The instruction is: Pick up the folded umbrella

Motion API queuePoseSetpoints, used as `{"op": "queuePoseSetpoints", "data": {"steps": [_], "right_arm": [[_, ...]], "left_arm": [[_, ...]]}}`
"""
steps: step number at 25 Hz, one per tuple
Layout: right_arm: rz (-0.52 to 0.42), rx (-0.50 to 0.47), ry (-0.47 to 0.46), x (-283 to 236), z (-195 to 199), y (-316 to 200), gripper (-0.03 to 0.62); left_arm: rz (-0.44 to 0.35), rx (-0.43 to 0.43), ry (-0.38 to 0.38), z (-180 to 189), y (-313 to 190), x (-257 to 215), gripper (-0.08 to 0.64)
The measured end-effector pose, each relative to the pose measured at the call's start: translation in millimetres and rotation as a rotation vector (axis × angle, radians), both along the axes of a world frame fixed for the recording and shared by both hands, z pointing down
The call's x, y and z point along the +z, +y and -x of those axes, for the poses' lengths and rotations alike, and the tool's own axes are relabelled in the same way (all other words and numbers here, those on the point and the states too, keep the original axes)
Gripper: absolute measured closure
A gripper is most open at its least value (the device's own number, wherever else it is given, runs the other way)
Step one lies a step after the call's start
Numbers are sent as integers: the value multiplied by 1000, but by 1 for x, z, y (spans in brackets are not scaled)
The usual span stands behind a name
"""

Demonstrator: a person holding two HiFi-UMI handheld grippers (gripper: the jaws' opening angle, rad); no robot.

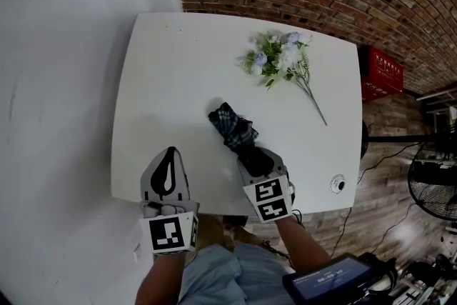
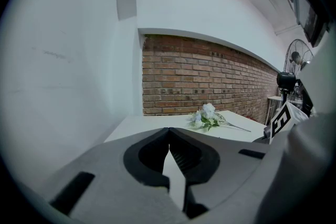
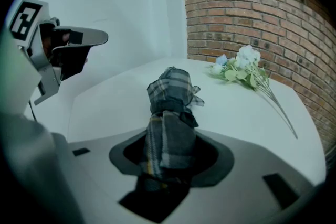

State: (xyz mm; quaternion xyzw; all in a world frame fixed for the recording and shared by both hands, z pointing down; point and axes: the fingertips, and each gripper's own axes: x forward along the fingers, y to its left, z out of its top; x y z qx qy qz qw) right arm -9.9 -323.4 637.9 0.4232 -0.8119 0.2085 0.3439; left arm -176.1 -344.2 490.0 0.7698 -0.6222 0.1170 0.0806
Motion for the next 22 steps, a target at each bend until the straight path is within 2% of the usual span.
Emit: {"op": "queuePoseSetpoints", "data": {"steps": [13, 22], "right_arm": [[-15, 5, -8, -3, 0, -2, 402], [-61, 17, -35, -25, 1, -6, 402]], "left_arm": [[-13, 0, -3, -1, 2, -3, 552], [-25, -6, -5, 1, 8, -14, 552]]}}
